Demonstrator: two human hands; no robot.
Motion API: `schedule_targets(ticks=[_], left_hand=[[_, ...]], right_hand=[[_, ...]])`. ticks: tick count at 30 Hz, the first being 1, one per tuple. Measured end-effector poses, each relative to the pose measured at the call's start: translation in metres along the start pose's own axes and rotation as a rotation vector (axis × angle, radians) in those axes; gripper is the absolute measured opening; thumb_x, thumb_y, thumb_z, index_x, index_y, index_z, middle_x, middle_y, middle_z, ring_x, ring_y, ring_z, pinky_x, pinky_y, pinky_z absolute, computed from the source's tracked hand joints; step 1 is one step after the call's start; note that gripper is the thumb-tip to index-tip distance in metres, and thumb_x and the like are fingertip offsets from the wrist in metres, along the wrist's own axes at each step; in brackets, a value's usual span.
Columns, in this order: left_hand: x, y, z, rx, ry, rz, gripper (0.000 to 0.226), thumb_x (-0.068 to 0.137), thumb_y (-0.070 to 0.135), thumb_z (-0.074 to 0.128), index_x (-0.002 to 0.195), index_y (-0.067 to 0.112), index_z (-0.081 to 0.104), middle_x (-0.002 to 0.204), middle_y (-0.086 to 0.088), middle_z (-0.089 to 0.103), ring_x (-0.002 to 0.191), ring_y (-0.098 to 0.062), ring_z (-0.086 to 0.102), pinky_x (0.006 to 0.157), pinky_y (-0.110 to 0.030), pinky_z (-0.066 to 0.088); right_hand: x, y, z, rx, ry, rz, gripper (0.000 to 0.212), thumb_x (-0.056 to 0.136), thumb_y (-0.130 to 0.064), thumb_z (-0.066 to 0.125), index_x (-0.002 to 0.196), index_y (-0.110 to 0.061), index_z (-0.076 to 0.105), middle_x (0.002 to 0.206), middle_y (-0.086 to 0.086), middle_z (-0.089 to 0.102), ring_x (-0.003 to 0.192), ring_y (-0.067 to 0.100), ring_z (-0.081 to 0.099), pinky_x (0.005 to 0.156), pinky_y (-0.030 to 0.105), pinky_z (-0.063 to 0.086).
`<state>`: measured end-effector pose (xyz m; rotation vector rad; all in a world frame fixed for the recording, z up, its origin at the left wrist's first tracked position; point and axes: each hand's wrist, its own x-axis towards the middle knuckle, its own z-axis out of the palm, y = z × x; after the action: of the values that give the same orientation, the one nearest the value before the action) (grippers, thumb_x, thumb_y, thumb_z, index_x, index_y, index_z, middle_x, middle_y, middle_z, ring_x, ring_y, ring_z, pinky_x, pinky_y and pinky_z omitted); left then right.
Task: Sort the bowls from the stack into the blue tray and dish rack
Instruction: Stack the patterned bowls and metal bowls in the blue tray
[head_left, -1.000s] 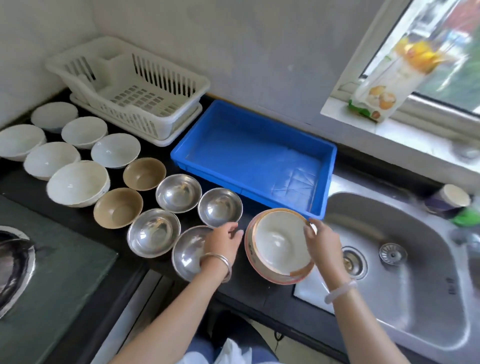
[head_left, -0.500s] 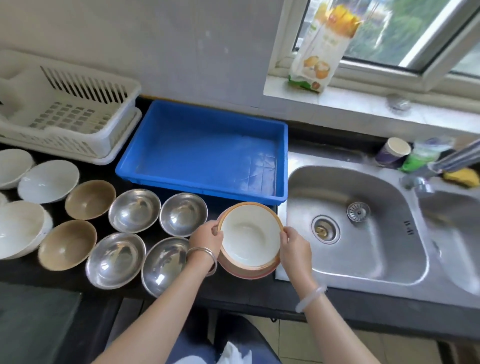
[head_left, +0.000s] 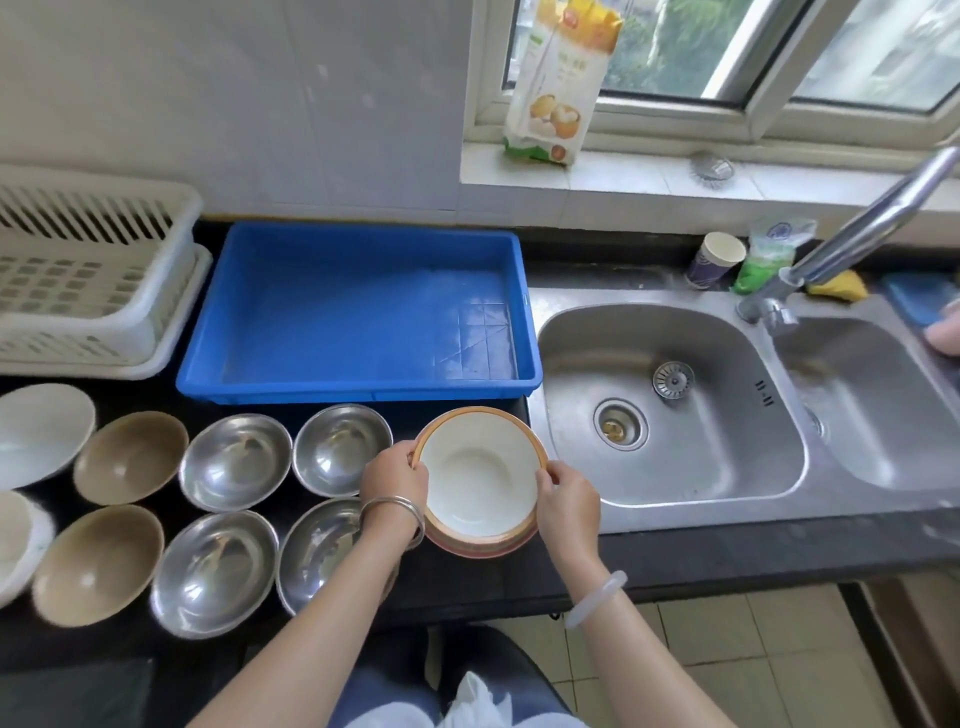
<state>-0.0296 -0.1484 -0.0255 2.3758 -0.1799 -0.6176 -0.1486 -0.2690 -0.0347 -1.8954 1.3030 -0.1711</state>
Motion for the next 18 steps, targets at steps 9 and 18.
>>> schedule_targets(ticks=[9, 18], left_hand=[[0.005, 0.041, -0.013, -0.054, -0.036, 0.142, 0.024, 0.084, 0.011, 0.053, 0.100, 0.016, 0.069, 0.095, 0.002, 0.071, 0.079, -0.012, 0.057, 0.067, -0.021, 0.042], [-0.010, 0.087, 0.044, -0.046, -0.268, 0.219, 0.021, 0.086, 0.015, 0.056, 0.103, 0.014, 0.068, 0.101, -0.003, 0.071, 0.089, -0.020, 0.062, 0.075, -0.029, 0.049]], right_hand=[[0.003, -0.008, -0.048, -0.027, 0.101, 0.007, 0.026, 0.091, -0.016, 0.049, 0.079, 0.001, 0.065, 0.074, 0.019, 0.067, 0.072, 0.033, 0.056, 0.055, 0.031, 0.035], [0.010, 0.032, -0.114, 0.029, 0.287, 0.157, 0.019, 0.088, -0.020, 0.058, 0.095, -0.010, 0.073, 0.088, 0.005, 0.073, 0.082, 0.022, 0.063, 0.071, 0.030, 0.047]])
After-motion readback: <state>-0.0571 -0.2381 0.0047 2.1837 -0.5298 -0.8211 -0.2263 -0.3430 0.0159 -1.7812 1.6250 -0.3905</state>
